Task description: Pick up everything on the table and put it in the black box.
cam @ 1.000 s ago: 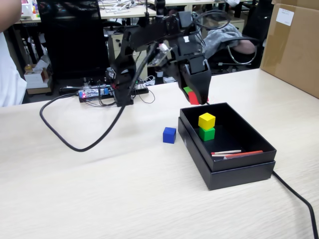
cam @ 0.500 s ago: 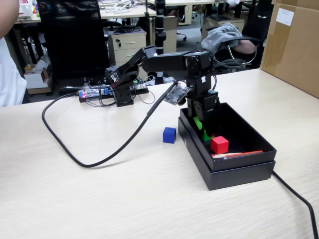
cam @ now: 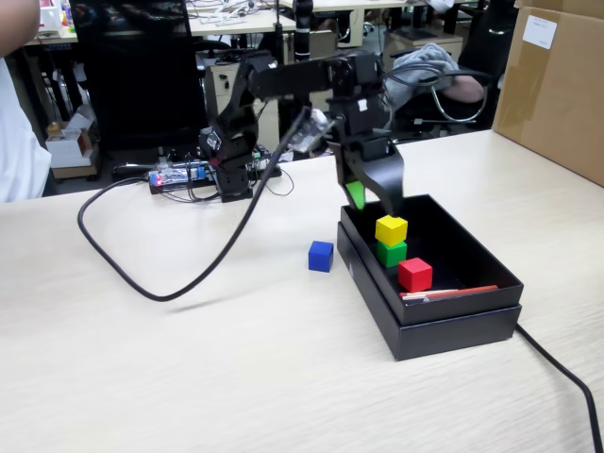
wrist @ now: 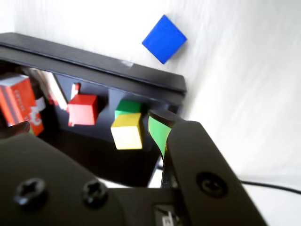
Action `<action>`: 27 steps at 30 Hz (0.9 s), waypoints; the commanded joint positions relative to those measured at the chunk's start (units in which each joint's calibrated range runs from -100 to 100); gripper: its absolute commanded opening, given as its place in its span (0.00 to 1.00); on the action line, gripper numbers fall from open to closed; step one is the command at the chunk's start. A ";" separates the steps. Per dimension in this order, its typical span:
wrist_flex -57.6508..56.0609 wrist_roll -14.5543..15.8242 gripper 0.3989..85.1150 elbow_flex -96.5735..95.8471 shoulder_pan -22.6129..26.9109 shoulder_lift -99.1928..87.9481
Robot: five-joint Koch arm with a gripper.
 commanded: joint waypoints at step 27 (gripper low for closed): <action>10.69 9.52 0.61 -24.31 -3.47 4.76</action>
